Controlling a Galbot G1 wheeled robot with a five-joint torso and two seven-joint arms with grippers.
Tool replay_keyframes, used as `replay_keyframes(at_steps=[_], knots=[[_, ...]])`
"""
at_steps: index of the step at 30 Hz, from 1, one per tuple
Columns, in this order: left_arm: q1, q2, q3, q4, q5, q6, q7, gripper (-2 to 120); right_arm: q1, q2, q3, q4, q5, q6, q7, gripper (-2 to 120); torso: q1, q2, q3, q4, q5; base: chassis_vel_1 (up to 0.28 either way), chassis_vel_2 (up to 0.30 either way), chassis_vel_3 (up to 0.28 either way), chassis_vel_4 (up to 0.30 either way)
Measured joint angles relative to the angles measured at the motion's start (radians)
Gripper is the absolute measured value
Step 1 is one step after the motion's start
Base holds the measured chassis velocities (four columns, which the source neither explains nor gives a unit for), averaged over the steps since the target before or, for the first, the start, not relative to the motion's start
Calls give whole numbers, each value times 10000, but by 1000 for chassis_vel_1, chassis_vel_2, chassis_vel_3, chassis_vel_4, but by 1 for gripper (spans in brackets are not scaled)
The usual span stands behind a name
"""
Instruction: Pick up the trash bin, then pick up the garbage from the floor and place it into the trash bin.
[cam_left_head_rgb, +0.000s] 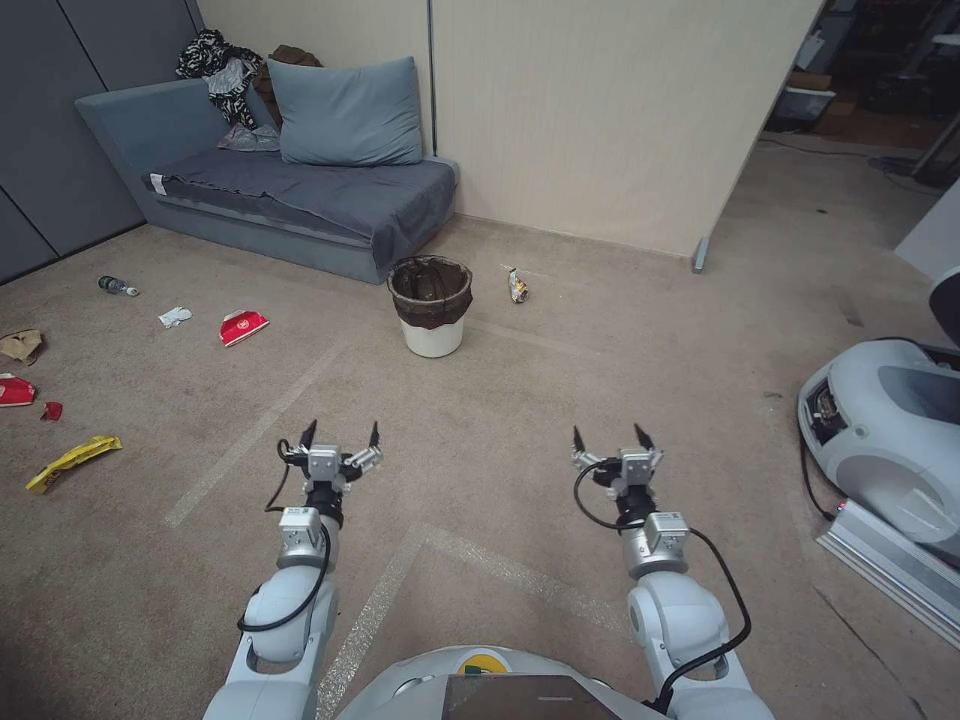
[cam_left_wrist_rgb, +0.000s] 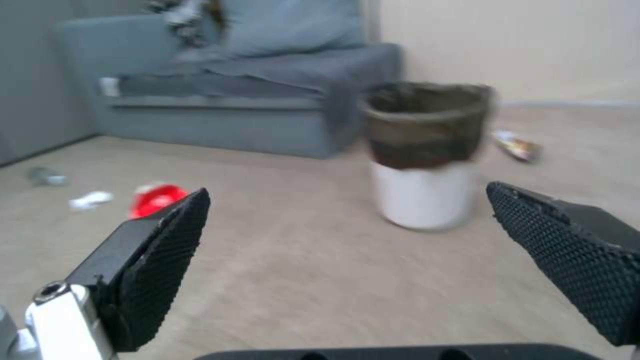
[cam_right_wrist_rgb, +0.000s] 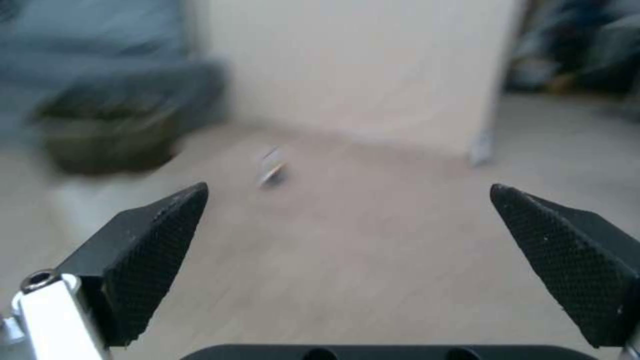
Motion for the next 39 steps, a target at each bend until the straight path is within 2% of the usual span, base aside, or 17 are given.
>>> replay_keyframes(at_steps=[2, 3, 4, 5, 7, 8, 9, 39], knots=[[-329, 110, -57, 53, -128, 110, -686, 100, 88, 272, 458, 250, 49, 548, 802, 100, 0, 0, 0, -2, 2, 0, 0, 0, 0], [-589, 195, -96, 96, -230, 197, -1233, 100, 148, 411, 765, 424, 108, 915, 1273, 100, 0, 0, 0, -2, 1, 0, 0, 0, 0], [-745, 247, -123, 122, -290, 249, -1563, 100, 163, 418, 904, 514, 182, 1077, 1404, 100, 0, 0, 0, -4, -2, 0, 0, 0, 0], [-745, 247, -123, 122, -290, 249, -1563, 100, 163, 418, 904, 514, 182, 1077, 1404, 100, 0, 0, 0, -4, -2, 0, 0, 0, 0], [-993, 403, -204, 117, -482, 319, -2151, 100, 165, 411, 981, 602, 278, 1143, 1461, 100, 0, 0, 0, -5, 3, 0, 0, 0, 0], [-993, 403, -204, 117, -482, 319, -2151, 100, 165, 411, 981, 602, 278, 1143, 1461, 100, 0, 0, 0, -5, 3, 0, 0, 0, 0], [-1016, 457, -228, 87, -563, 336, -2291, 100, 162, 390, 995, 639, 310, 1141, 1458, 100, 0, 0, 0, 3, 3, 0, 0, 0, 0], [-1021, 540, -169, 71, -638, 335, -2247, 100, 161, 428, 877, 467, 150, 872, 1207, 100, 0, 0, 0, -1, 2, 0, 0, 0, 0]])
